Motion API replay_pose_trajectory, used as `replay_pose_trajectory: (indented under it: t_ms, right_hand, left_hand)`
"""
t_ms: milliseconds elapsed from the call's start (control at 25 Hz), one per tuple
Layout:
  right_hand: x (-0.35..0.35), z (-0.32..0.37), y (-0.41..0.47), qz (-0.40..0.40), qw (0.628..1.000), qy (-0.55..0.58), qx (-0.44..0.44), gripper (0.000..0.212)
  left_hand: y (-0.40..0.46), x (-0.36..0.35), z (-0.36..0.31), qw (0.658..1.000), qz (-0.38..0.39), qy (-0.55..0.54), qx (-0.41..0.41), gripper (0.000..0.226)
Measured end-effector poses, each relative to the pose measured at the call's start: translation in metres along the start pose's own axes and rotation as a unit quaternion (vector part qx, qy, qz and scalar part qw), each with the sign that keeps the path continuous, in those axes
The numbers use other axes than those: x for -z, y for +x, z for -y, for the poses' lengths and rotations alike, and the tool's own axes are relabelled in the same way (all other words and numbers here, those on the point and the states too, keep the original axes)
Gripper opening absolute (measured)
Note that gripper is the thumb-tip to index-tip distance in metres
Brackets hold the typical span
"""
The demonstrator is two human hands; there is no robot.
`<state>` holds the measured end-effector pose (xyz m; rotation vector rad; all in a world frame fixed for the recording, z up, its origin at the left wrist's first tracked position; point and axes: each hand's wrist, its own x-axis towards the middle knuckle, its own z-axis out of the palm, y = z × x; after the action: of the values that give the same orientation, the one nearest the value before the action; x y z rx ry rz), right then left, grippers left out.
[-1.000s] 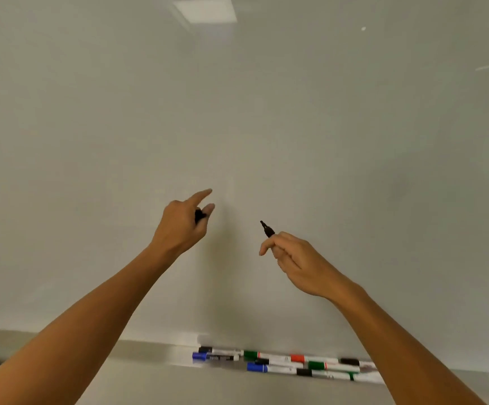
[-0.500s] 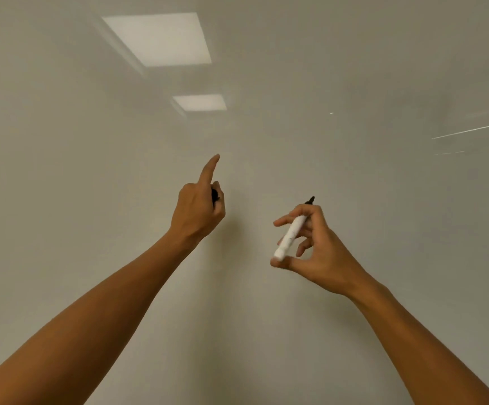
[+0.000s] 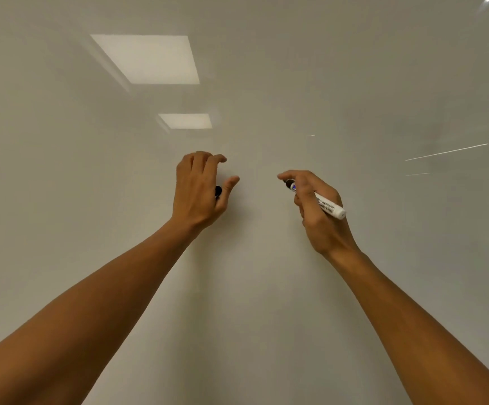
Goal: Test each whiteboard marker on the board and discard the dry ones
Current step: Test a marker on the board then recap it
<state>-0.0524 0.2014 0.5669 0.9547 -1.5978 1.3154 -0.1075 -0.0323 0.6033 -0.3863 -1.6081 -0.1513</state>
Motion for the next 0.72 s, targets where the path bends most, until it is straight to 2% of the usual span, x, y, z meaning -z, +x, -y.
replay_pose_trajectory:
  t_ms: [120,160,280,440,720]
  right_hand:
    - [-0.004,-0.005,0.015,-0.031,0.999,-0.003,-0.014,0.010]
    - [-0.006,-0.008,0.018,-0.044,0.999,-0.008,-0.019,0.008]
    - [-0.014,-0.019,0.019,-0.061,0.998,-0.025,0.012,0.007]
    - [-0.024,-0.037,0.025,-0.091,0.994,-0.035,0.043,0.019]
    - [-0.033,-0.050,0.047,-0.154,0.986,-0.045,0.045,0.011]
  left_hand:
    - [0.001,-0.012,0.014,0.998,0.049,0.027,-0.037,0.068]
    - [-0.001,-0.014,0.017,0.996,0.063,0.028,-0.049,0.073]
    - [-0.005,-0.019,0.022,0.990,0.089,0.078,-0.074,0.080]
    - [-0.004,-0.021,0.020,0.981,0.109,0.144,-0.075,0.085]
    - [-0.004,-0.024,0.020,0.975,0.122,0.169,-0.075,0.086]
